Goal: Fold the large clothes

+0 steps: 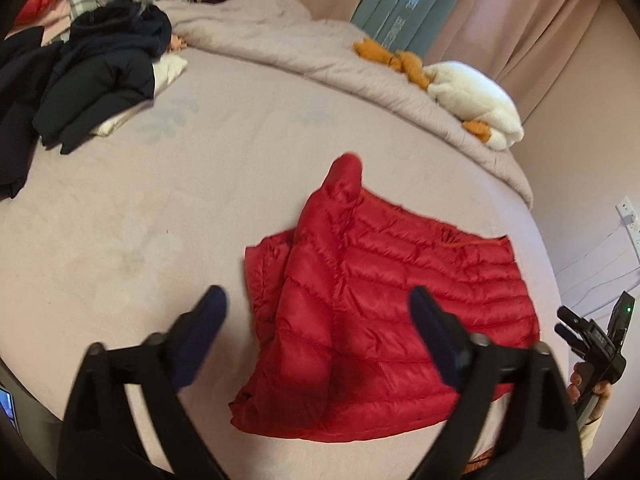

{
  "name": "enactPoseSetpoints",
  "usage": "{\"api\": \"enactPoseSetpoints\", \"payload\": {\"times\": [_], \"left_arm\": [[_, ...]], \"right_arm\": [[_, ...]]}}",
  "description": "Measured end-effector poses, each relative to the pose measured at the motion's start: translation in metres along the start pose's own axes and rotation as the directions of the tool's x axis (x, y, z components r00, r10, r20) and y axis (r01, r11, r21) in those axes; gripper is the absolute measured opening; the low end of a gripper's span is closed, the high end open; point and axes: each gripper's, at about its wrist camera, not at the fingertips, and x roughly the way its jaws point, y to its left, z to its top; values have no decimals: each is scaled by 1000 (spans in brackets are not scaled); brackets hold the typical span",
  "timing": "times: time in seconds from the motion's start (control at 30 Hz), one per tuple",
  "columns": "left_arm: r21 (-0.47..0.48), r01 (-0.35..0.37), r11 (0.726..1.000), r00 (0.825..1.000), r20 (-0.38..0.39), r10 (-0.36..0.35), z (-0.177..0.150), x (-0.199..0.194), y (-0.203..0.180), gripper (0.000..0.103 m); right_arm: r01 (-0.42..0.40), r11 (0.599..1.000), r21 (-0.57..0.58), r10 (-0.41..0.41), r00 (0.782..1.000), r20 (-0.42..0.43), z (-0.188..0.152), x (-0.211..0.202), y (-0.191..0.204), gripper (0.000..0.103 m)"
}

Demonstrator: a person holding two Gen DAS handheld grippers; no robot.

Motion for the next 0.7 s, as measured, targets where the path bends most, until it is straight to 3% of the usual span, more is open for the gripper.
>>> {"api": "enactPoseSetpoints", "payload": {"times": [0.03,0.2,0.5,0.7], "left_arm": [[-3,6,1000,1000,7,-6,0,-1,0,103],[1,9,1000,999,-34,-9,-7,16,6,103],[-64,33,997,975,-218,-47,-31,79,20,102],[-69,58,996,970,-233,-72,-37,92,18,102]], "right_arm": [[-3,1000,-2,3,1000,8,0,-2,0,101],[-43,999,-11,43,999,4,-3,-1,-6,102],[-129,991,46,134,980,-149,-20,52,-25,102],[-173,983,53,180,960,-213,-27,76,-21,102]]}}
